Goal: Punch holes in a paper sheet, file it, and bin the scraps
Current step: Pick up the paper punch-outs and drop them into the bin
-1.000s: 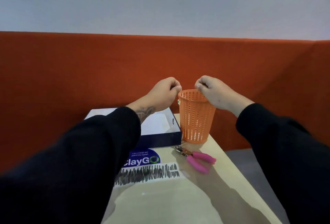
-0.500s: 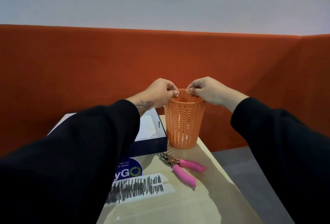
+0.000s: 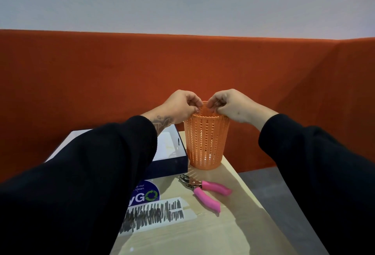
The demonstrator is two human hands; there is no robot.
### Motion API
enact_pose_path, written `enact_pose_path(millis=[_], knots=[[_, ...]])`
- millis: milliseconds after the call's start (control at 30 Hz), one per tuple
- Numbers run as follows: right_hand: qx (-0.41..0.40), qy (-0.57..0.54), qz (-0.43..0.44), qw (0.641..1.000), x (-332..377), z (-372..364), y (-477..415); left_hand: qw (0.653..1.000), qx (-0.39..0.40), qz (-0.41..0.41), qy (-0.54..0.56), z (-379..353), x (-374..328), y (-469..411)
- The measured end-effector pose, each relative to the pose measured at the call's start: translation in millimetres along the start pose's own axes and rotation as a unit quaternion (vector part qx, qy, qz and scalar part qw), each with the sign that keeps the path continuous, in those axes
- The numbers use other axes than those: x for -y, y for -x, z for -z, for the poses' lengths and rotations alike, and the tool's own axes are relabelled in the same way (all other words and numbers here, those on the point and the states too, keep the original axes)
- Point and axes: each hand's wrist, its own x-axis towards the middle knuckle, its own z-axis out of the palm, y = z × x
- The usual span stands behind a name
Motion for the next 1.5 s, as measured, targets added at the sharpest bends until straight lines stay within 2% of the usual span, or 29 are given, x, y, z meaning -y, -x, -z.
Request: enact_pose_path(millis=[567, 1500], knots=[[-0.005, -0.002, 0.017, 1.0, -2.4, -3.3, 3.3, 0.999, -0.039, 0.01, 0.012, -2.5, 1.2, 0.0], [-0.008, -0.008, 0.015, 1.0, -3.3, -4.9, 3.7, 0.999, -0.01, 0.029, 0.04, -1.3, -5.9, 5.0]])
